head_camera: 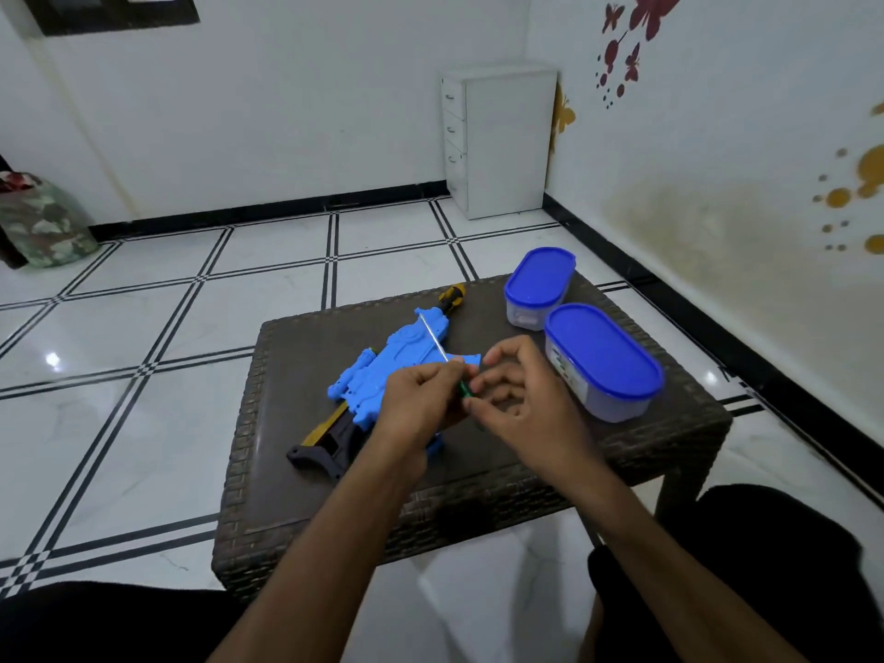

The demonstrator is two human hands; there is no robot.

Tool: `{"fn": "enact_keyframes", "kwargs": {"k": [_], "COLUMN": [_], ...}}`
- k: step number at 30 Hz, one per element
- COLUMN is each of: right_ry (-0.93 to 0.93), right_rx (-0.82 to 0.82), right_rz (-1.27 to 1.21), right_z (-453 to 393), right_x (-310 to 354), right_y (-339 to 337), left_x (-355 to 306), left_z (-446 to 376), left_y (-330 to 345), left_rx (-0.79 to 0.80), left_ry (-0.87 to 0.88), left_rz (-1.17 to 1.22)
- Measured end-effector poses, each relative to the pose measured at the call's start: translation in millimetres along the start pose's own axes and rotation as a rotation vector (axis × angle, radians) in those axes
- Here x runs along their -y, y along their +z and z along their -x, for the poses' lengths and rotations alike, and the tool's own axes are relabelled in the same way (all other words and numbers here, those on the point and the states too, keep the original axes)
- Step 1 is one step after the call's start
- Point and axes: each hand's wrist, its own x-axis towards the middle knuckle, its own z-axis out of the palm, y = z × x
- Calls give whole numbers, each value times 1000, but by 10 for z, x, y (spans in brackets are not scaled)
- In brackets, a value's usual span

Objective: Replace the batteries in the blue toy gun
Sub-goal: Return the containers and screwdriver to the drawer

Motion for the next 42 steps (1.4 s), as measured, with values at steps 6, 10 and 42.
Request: {"fn": "enact_keyframes", "kwargs": {"k": [6, 10, 42], "right_ry": [26, 85, 935], "right_rx": [-115, -205, 154], "right_rz": [57, 158, -178], "right_z": [-81, -269, -2507], "right_x": [181, 223, -533], "right_y": [-247, -507, -1478], "left_x": [-263, -344, -743], "left_z": [184, 141, -2333], "left_y": [-135, -265, 846], "left_rx": [-67, -98, 144], "left_ry": [3, -40, -339], "left_rz": [221, 152, -305]}}
